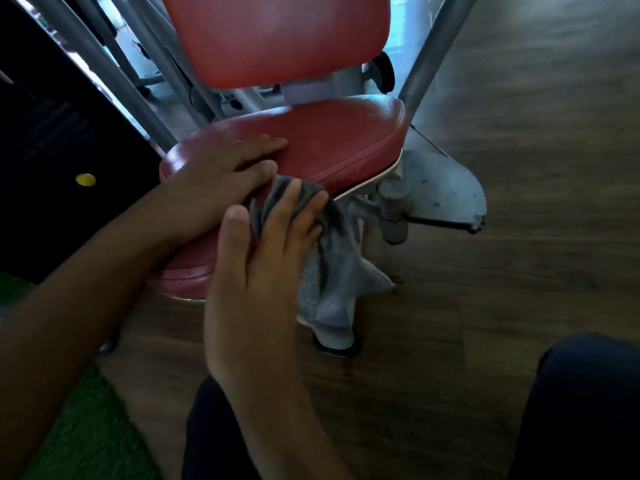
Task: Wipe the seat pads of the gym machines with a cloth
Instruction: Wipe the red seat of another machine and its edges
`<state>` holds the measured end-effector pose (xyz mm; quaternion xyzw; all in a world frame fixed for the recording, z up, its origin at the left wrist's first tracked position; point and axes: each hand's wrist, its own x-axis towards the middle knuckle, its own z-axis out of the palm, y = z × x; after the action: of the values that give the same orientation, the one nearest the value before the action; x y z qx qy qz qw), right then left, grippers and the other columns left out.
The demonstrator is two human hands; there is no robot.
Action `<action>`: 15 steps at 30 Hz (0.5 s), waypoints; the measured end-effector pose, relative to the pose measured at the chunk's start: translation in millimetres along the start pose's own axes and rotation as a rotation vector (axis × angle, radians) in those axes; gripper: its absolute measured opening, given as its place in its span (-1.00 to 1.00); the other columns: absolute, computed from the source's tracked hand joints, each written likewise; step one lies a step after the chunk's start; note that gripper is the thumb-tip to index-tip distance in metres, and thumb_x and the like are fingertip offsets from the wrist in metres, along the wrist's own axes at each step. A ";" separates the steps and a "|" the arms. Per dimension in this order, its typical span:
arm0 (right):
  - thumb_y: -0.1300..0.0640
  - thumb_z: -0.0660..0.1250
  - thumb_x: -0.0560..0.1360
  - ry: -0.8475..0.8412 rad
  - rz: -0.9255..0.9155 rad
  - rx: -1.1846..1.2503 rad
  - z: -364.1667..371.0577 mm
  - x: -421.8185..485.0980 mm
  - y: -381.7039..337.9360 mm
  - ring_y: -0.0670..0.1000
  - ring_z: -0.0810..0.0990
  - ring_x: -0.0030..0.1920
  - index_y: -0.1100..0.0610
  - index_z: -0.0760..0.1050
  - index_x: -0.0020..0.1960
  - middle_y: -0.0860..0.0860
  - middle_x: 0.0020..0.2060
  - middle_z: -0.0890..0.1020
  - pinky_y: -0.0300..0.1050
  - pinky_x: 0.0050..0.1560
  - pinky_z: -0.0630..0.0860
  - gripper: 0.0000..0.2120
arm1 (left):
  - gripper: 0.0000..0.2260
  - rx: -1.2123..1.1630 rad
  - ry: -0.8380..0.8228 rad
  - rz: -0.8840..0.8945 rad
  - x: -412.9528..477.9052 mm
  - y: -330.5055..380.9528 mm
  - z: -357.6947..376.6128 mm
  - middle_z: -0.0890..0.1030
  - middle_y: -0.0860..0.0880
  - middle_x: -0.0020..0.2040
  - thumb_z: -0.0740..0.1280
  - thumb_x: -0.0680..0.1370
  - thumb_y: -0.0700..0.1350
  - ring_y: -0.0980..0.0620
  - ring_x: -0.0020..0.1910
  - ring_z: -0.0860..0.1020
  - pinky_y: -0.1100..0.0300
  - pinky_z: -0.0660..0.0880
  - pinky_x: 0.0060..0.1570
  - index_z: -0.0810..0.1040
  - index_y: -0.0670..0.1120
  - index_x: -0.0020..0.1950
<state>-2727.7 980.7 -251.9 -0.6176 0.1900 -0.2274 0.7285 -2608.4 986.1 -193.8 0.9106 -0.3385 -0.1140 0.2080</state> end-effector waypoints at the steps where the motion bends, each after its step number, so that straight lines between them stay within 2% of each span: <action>1: -0.33 -0.10 0.56 0.014 -0.003 -0.041 -1.6 4.2 2.0 -0.31 -0.47 0.45 -0.29 -0.38 0.49 -0.37 0.45 -0.46 -0.19 0.46 -0.37 -0.36 | -0.69 -0.056 0.050 0.000 -0.7 -0.2 -0.1 0.46 0.12 0.42 0.22 0.65 -0.02 0.17 0.39 0.40 0.10 0.25 0.47 0.49 0.12 0.40; 3: -0.37 -0.15 0.53 0.019 -0.024 -0.170 -4.1 6.0 5.1 -0.22 -0.49 0.47 -0.24 -0.40 0.51 -0.29 0.47 -0.48 -0.18 0.45 -0.41 -0.33 | -0.78 -0.259 0.227 -0.055 -3.6 -2.1 -0.6 0.64 0.04 0.20 0.27 0.62 -0.13 0.12 0.18 0.56 0.11 0.41 0.33 0.65 0.08 0.17; 5: -0.40 -0.17 0.52 0.004 -0.048 -0.252 -5.8 4.7 6.6 -0.20 -0.52 0.46 -0.21 -0.41 0.52 -0.24 0.46 -0.51 -0.21 0.43 -0.45 -0.29 | -0.80 -0.429 0.430 -0.158 -5.3 -9.9 -2.5 0.70 -0.11 0.03 0.29 0.57 -0.14 -0.02 -0.03 0.61 0.05 0.51 0.13 0.69 0.08 -0.07; 6: -0.40 -0.18 0.52 -0.002 -0.061 -0.277 -6.4 4.1 7.0 -0.20 -0.53 0.45 -0.20 -0.41 0.53 -0.23 0.46 -0.52 -0.19 0.43 -0.45 -0.29 | -0.81 -0.454 0.492 -0.208 -5.4 -14.3 -4.2 0.71 -0.13 -0.01 0.29 0.52 -0.11 -0.06 -0.07 0.62 0.01 0.53 0.10 0.68 0.08 -0.14; 8: -0.39 -0.19 0.51 -0.012 -0.065 -0.317 -9.1 4.6 6.2 -0.20 -0.54 0.45 -0.19 -0.41 0.52 -0.22 0.46 -0.52 -0.15 0.47 -0.42 -0.29 | -0.81 -0.482 0.534 -0.273 -5.8 -20.9 -7.5 0.71 -0.03 -0.09 0.28 0.42 -0.06 -0.09 -0.04 0.66 -0.09 0.57 0.16 0.69 0.11 -0.20; 10: -0.38 -0.18 0.52 -0.043 -0.060 -0.361 -10.9 5.2 5.0 -0.21 -0.55 0.44 -0.17 -0.42 0.53 -0.22 0.45 -0.53 -0.14 0.49 -0.41 -0.28 | -0.80 -0.533 0.558 -0.286 -6.2 -21.6 -9.0 0.71 0.03 -0.13 0.26 0.38 -0.06 -0.06 -0.01 0.66 -0.08 0.55 0.18 0.68 0.09 -0.24; 12: -0.37 -0.20 0.52 -0.079 -0.101 -0.461 -11.9 5.0 3.1 -0.18 -0.58 0.43 -0.10 -0.41 0.55 -0.18 0.46 -0.53 -0.13 0.48 -0.42 -0.26 | -0.81 -0.572 0.584 -0.278 -6.3 -21.3 -8.8 0.69 0.06 -0.14 0.25 0.38 -0.09 -0.01 0.01 0.64 -0.04 0.54 0.21 0.66 0.08 -0.25; 15: -0.36 -0.27 0.51 -0.153 -0.144 -0.657 -13.8 10.7 -4.9 -0.06 -0.60 0.44 -0.01 -0.38 0.57 -0.10 0.49 -0.51 -0.12 0.45 -0.48 -0.24 | -0.78 -0.598 0.550 -0.301 -5.4 -25.6 -13.0 0.69 0.05 -0.14 0.29 0.47 -0.17 -0.05 0.05 0.63 -0.06 0.52 0.24 0.66 0.08 -0.27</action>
<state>-2727.1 962.8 -249.2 -0.8463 0.1537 -0.1579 0.4850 -2593.4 1011.1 -193.6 0.8460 -0.0861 0.0108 0.5261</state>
